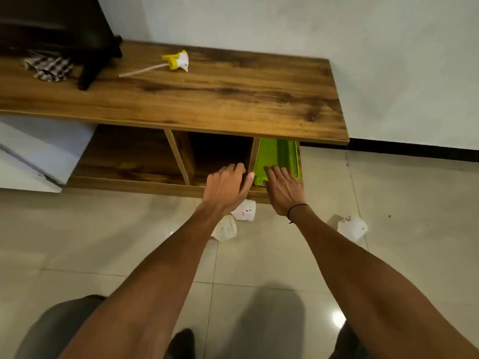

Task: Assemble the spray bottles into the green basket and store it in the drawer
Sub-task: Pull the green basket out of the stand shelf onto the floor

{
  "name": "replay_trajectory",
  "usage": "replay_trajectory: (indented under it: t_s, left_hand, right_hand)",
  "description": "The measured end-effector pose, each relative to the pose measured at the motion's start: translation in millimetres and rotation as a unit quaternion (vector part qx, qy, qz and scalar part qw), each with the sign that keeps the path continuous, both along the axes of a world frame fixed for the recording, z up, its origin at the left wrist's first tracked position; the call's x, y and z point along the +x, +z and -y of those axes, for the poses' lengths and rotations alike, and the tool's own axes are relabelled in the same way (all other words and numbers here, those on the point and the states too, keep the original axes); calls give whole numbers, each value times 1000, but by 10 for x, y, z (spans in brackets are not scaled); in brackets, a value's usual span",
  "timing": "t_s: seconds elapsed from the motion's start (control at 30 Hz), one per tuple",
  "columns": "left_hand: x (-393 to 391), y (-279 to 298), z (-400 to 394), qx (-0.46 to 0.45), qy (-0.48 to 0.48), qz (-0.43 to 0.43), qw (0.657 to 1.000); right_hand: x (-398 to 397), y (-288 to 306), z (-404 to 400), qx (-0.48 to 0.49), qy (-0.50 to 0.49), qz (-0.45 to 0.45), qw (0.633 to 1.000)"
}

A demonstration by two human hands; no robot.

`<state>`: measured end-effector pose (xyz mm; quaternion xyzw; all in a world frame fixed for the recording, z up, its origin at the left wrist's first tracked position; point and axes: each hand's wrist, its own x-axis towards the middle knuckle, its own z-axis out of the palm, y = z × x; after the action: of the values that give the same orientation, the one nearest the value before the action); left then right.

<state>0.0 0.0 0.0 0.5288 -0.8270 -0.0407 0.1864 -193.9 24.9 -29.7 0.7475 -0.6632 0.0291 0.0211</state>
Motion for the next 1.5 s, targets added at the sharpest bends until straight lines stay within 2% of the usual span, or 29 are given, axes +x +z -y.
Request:
replay_trajectory:
  t_s: [0.17, 0.27, 0.37, 0.5, 0.63, 0.77, 0.83, 1.0, 1.17, 1.3, 1.5]
  left_hand:
    - [-5, -463, 80, 44, 38, -53, 997]
    - [7, -698, 119, 70, 43, -54, 995]
    - [18, -848, 123, 111, 42, -60, 991]
    - [27, -884, 74, 164, 53, -80, 982]
    - [22, -890, 1, 248, 47, -98, 963]
    - [77, -983, -94, 418, 14, -127, 900]
    - [91, -1039, -203, 465, 15, -148, 873]
    - [3, -1095, -518, 515, 42, -278, 810]
    - [84, -1168, -686, 523, 130, -396, 743]
    - [411, -1210, -841, 539, 133, -363, 749]
    - [1167, -1204, -1173, 543, 176, -322, 755]
  right_hand:
    - [-62, -394, 313, 76, -24, -74, 994]
    - [-79, -518, 370, 119, -30, -100, 987]
    - [-92, -606, 421, 129, -25, -129, 983]
    - [-44, -654, 404, 126, -8, -121, 985]
    - [32, -620, 312, 128, 2, -86, 988]
    - [150, -631, 246, 157, -14, -52, 986]
    - [234, -652, 227, 168, -21, -27, 985]
    - [686, -647, 187, 160, -69, 106, 979]
    - [1149, -609, 106, 150, -102, 176, 968]
    - [1366, -708, -69, 161, -114, 185, 963]
    - [2027, -882, -341, 230, -135, 267, 926]
